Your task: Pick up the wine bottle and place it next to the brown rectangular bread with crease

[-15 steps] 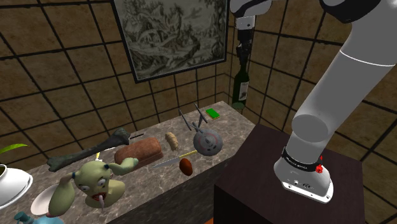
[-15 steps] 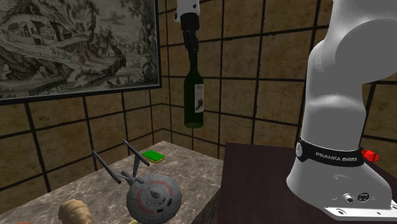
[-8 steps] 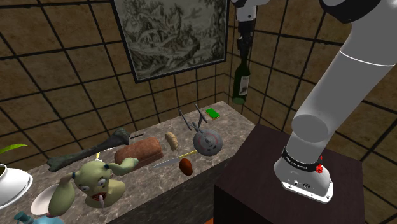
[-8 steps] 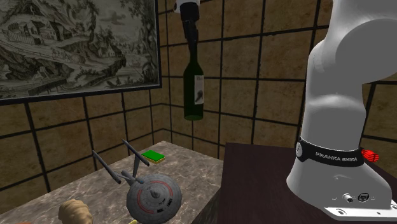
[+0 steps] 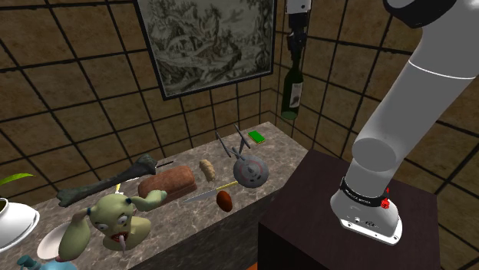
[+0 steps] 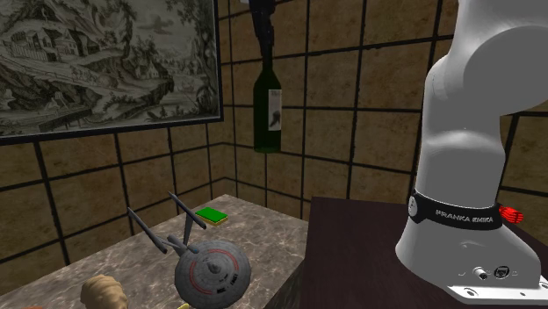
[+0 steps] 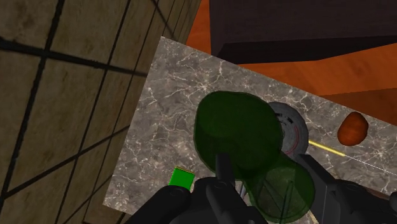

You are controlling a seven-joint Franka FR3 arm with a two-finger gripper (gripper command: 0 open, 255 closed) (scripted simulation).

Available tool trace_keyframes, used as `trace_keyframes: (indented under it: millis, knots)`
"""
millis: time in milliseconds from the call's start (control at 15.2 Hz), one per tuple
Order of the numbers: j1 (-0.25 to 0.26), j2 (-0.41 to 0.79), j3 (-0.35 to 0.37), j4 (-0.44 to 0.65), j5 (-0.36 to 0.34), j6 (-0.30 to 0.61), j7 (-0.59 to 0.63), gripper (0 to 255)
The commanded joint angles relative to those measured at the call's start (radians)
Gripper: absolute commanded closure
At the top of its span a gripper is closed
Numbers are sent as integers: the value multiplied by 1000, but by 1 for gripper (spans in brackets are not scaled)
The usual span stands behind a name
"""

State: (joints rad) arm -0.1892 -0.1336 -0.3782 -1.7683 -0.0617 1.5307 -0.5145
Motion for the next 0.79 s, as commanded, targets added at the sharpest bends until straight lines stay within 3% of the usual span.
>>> trace_keyframes:
  millis: [0, 396, 726]
  knots:
    - [1, 4, 1, 34, 2, -30, 0, 255]
    - [1, 27, -1, 138, 9, -112, -8, 255]
    - [52, -32, 72, 19, 14, -53, 122, 255]
